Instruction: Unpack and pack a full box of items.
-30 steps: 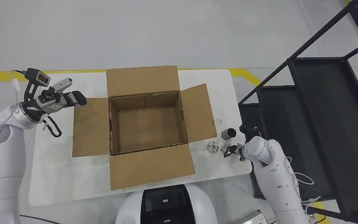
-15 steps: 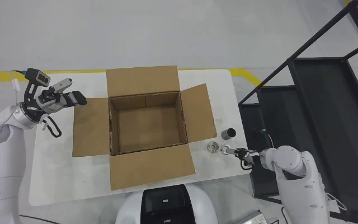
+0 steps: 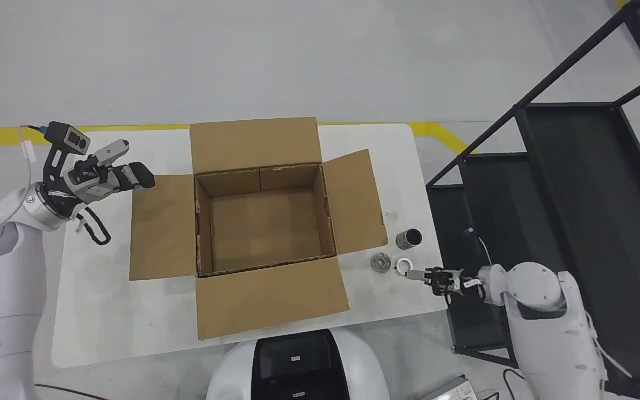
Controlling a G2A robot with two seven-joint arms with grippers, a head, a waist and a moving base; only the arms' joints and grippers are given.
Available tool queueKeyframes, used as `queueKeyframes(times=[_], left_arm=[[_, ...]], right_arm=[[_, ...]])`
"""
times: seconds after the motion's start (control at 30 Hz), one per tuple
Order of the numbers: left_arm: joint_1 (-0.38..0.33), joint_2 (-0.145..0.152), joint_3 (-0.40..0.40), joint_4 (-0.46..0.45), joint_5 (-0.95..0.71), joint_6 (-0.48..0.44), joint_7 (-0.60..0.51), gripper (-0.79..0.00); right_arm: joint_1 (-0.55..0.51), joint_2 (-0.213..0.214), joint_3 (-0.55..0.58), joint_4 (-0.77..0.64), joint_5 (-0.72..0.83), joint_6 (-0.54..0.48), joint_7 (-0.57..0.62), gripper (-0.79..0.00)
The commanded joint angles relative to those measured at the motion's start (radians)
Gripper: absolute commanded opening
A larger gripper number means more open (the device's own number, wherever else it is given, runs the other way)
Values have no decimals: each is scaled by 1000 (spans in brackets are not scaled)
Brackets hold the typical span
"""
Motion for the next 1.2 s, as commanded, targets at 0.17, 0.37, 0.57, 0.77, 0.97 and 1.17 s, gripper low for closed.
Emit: queueKeyframes(times=[0.17,0.37,0.57,0.77,0.97,1.17], left_arm=[[0,0,0,0,0,0,0,0],[0,0,0,0,0,0,0,0],[0,0,0,0,0,0,0,0],[0,0,0,0,0,0,0,0],[0,0,0,0,0,0,0,0],[0,0,0,0,0,0,0,0]], right_arm=[[51,5,-88,54,-115,125,-55,-699],[101,8,-158,119,-201,229,-96,-557],[142,10,-191,185,-206,279,-123,-539],[189,11,-226,266,-215,310,-150,-520],[223,14,-240,312,-199,315,-164,-563],[251,17,-251,347,-180,318,-177,-616]])
